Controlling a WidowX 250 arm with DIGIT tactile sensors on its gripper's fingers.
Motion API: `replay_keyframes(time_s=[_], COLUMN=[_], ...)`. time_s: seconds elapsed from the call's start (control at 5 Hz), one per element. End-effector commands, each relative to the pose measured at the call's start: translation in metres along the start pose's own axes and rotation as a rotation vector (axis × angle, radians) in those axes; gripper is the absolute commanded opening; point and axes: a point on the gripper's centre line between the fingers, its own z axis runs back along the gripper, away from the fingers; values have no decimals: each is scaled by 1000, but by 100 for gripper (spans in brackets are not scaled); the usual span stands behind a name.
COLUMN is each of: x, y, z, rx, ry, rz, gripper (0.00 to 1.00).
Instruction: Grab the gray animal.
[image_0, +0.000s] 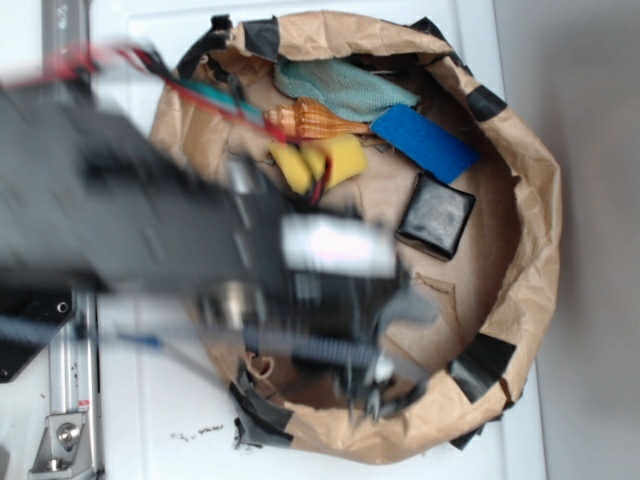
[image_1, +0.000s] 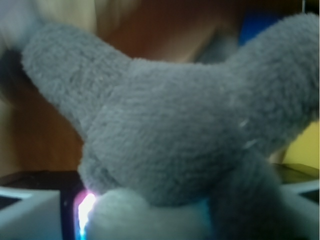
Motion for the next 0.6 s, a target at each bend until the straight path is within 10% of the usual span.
replay_keyframes(time_s=[0.0,0.2,0.4], x=[26,22,13], y=[16,24,26], z=[49,47,39], rx=[-87,-104,64], ry=[-190,-252,-282], rz=[-124,-198,-201], gripper=[0,0,0])
